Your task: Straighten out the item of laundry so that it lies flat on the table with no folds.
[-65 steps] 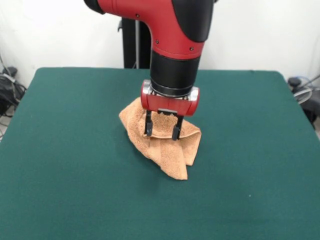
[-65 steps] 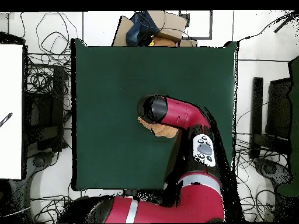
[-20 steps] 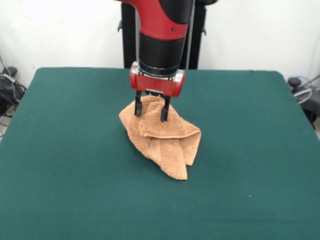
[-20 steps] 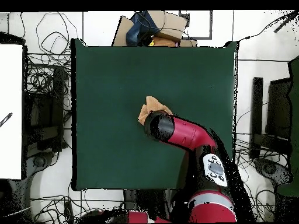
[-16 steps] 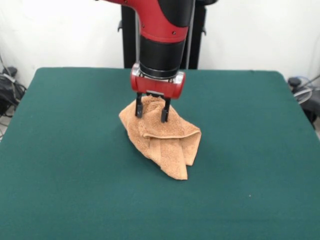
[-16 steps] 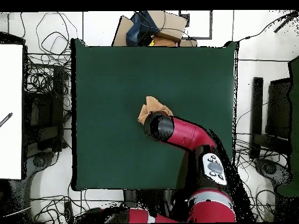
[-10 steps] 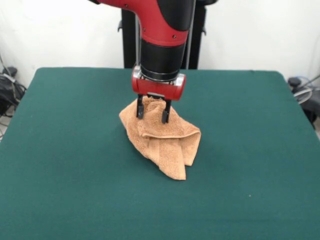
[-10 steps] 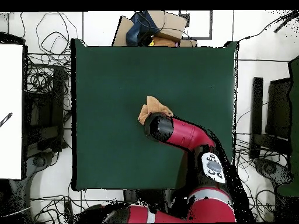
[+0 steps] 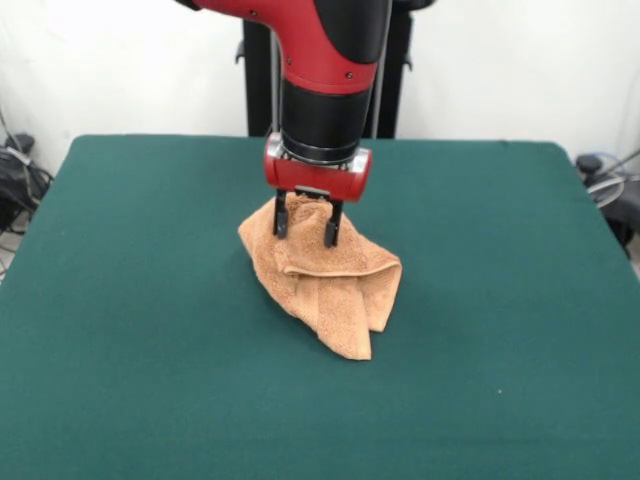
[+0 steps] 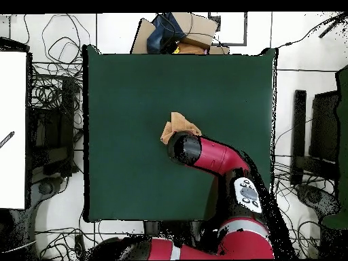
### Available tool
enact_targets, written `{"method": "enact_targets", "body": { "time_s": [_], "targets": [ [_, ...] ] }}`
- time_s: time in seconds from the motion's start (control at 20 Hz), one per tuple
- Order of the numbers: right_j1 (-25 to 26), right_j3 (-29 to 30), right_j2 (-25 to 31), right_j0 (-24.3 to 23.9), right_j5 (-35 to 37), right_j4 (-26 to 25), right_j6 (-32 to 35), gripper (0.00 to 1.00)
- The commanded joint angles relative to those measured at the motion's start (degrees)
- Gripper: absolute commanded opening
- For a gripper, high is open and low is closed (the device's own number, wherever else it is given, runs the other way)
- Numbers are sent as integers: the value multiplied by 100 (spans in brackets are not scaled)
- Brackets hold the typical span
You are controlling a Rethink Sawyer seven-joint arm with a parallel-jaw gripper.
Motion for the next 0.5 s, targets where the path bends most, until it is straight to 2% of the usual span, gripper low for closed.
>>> {"method": "enact_targets", "body": {
  "time_s": [0.05, 0.2, 0.25, 0.5],
  "targets": [
    [141, -37, 461, 27, -233, 47, 903, 100],
    [127, -17, 407, 63, -382, 15, 949, 100],
    [124, -13, 403, 65, -397, 16, 958, 0],
    [142, -76, 414, 56, -306, 25, 917, 0]
  ]
}}
